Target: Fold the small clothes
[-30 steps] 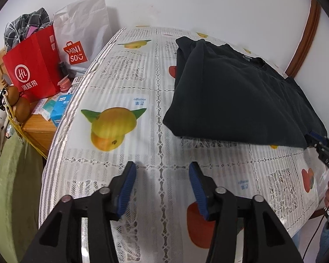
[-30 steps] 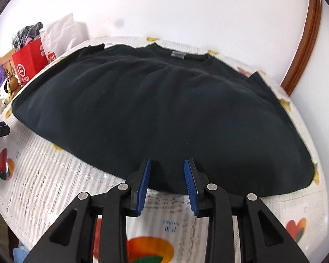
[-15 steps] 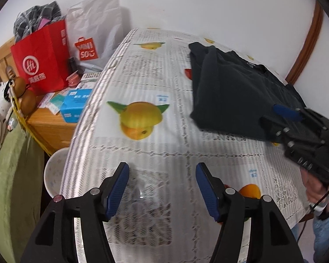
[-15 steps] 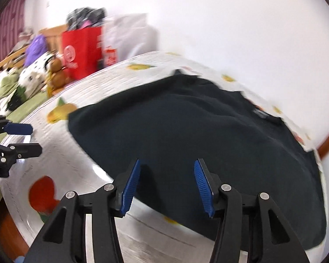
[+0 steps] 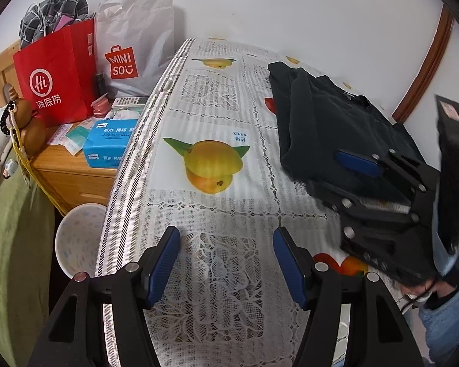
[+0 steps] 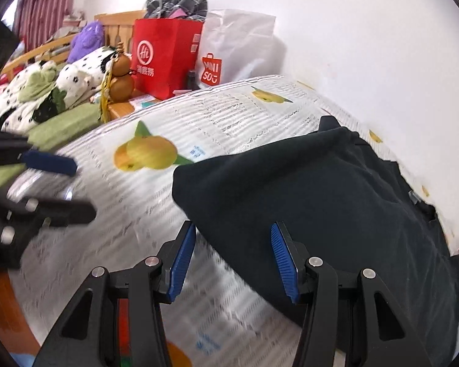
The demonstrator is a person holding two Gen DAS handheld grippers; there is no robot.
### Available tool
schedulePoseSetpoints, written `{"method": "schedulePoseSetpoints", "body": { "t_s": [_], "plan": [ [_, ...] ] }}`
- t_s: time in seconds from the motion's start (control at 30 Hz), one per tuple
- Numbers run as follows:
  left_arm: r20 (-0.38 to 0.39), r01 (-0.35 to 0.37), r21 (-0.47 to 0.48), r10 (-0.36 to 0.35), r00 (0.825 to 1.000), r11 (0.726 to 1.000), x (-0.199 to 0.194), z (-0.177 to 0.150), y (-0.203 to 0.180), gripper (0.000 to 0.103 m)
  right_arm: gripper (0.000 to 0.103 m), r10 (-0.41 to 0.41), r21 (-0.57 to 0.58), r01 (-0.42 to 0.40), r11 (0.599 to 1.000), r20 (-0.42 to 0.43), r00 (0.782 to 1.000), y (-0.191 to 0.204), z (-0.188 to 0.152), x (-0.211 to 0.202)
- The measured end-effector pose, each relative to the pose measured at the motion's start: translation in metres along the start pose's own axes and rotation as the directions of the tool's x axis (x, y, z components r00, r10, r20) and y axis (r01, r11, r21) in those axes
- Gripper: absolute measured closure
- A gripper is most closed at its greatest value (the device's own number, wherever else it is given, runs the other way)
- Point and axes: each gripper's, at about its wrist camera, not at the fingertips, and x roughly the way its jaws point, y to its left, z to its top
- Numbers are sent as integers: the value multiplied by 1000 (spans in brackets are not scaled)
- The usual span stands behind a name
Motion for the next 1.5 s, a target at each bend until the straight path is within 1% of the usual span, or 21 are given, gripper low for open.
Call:
{"method": "schedulePoseSetpoints", "body": {
  "t_s": [0.13,0.2,0.27,0.33,0.4,0.43,0.5,0.57,0.63,0.7,0.73,0.83,0.87,0.93,1.0,1.13,1.2,1.27,1.37,1.43,1.5],
  "plan": [
    [3,-1,7,1,1000,1000,0,-1,-1,41,53,-29,0,29,1000,0,1000,4,7,13],
    [4,-5,13,5,1000,1000,0,-1,-2,40,59,-35,13,35,999,3,999,4,11,18],
    [5,-14,16,14,1000,1000,2,-1,-4,40,81,-48,52,48,998,-1,999,-4,15,21],
    [3,-25,20,25,1000,999,3,0,-6,39,85,-12,93,12,996,-2,1000,-13,18,21],
    [1,-30,27,30,1000,999,4,2,-11,39,87,33,154,-35,987,17,999,-28,21,14],
    [0,-31,31,32,1000,999,5,2,-14,39,87,45,181,-52,982,38,998,-34,22,8],
    [-1,-48,46,48,999,998,8,4,-20,39,87,39,227,-63,972,108,993,-50,26,-11],
    [3,-75,68,75,997,995,10,5,-28,39,88,8,265,-58,963,184,983,-67,29,-33],
    [10,-76,79,75,997,994,12,8,-36,39,88,-42,312,-41,949,256,966,-90,28,-56],
    [16,-62,83,61,998,995,14,11,-44,39,88,-90,398,-42,916,306,948,-123,19,-77],
    [18,-54,84,53,998,995,16,13,-48,39,88,-122,456,-42,889,324,938,-142,10,-86],
    [22,-26,92,24,999,995,22,17,-63,39,88,-199,567,-29,823,335,921,-184,-20,-100],
    [26,-9,98,7,1000,995,24,19,-70,39,88,-214,590,-24,807,330,919,-192,-28,-101],
    [29,22,113,-26,999,993,29,20,-85,39,88,-241,652,-10,758,294,925,-217,-55,-99],
    [28,54,128,-58,998,990,34,21,-102,39,88,-253,691,7,723,256,933,-233,-77,-95],
    [16,131,168,-136,991,977,44,23,-141,39,88,-241,732,57,679,148,959,-255,-115,-77],
    [8,160,192,-165,986,968,49,22,-162,39,87,-216,745,61,665,113,970,-262,-133,-71],
    [1,199,217,-204,979,956,51,21,-182,39,86,-202,748,62,661,98,975,-264,-145,-68],
    [-4,230,261,-237,972,937,55,19,-208,37,83,-188,728,58,683,99,977,-267,-152,-68],
    [-12,233,293,-240,971,927,60,19,-226,36,81,-173,719,47,693,104,979,-269,-153,-70],
    [-34,224,313,-224,974,923,68,19,-239,36,77,-150,710,22,704,119,981,-272,-153,-74]
  ]
}}
